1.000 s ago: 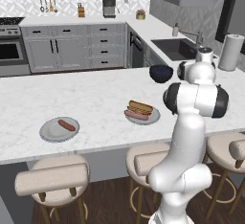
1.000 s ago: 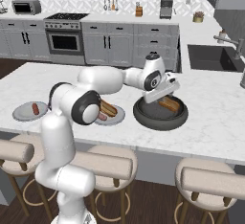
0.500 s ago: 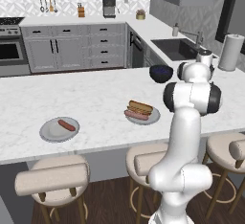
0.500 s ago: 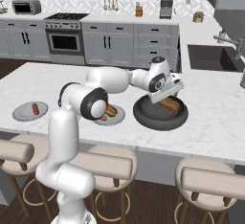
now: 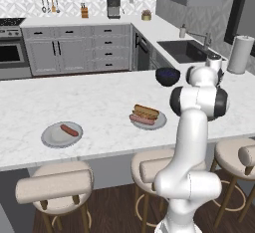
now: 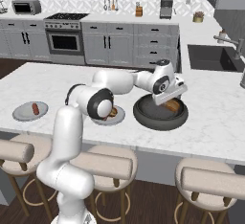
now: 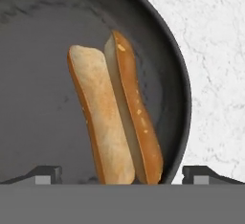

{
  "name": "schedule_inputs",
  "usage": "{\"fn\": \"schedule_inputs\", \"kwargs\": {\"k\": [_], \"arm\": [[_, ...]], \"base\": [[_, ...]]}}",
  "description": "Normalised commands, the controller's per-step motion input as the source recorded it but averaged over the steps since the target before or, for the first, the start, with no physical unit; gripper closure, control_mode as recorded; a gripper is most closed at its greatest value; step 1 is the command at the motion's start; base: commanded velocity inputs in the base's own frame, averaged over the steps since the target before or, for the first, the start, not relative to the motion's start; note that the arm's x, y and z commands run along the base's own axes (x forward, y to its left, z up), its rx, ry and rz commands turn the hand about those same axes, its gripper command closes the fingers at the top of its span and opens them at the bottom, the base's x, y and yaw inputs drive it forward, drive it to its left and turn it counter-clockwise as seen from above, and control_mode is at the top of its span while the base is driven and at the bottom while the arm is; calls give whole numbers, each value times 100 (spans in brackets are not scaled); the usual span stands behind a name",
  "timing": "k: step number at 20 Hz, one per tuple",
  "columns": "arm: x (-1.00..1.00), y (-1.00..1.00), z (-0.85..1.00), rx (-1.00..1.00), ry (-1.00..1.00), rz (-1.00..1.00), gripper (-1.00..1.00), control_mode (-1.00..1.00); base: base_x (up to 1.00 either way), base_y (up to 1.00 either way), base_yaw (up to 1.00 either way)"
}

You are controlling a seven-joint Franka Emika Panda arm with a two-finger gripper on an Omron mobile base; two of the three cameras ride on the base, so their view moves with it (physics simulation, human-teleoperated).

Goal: Place one bun and one sausage from the bowl on each plate.

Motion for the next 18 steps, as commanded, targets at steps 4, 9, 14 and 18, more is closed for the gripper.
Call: {"fn": "schedule_inputs", "kwargs": {"k": [4,9,14,18], "arm": [[0,-5,-41,0,0,1,-100,-100],[0,0,-29,0,0,3,-100,-100],[11,0,-24,0,0,1,-100,-100],[13,0,-17,0,0,0,-100,-100]], "base": [[0,0,0],[0,0,0],[0,0,0],[0,0,0]]}}
